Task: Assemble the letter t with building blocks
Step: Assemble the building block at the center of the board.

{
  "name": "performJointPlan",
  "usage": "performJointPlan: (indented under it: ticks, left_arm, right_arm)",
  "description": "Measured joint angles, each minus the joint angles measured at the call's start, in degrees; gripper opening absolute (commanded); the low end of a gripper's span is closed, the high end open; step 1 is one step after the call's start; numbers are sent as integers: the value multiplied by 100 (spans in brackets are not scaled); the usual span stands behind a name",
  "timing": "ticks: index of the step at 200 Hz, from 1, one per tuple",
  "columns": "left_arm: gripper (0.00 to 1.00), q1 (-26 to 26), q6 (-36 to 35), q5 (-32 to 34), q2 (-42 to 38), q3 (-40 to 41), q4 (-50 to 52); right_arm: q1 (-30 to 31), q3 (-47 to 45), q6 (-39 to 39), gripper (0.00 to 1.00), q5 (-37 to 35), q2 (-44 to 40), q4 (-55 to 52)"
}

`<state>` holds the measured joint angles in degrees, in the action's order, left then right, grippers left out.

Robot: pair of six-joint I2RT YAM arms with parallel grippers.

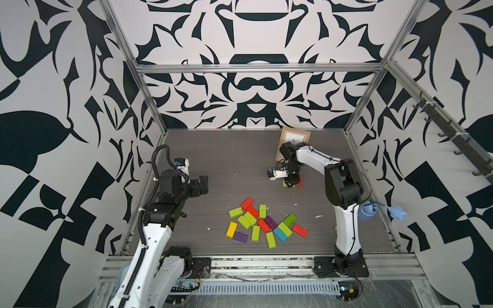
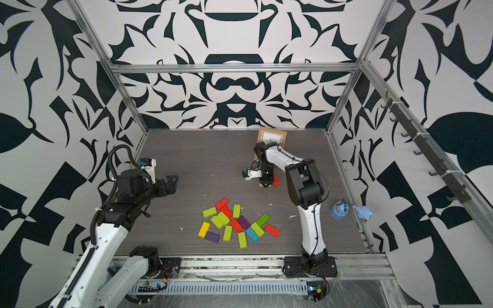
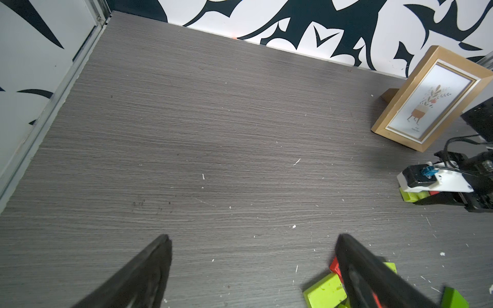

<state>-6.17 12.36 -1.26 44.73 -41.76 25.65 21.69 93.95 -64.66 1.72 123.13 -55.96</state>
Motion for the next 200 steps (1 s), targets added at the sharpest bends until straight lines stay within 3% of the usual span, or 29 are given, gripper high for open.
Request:
performJointPlan:
  ticks: [200]
  left_arm:
    - [100, 0, -15, 2, 0, 0, 2]
  right_arm:
    - [2, -199, -4, 30, -133, -98, 249]
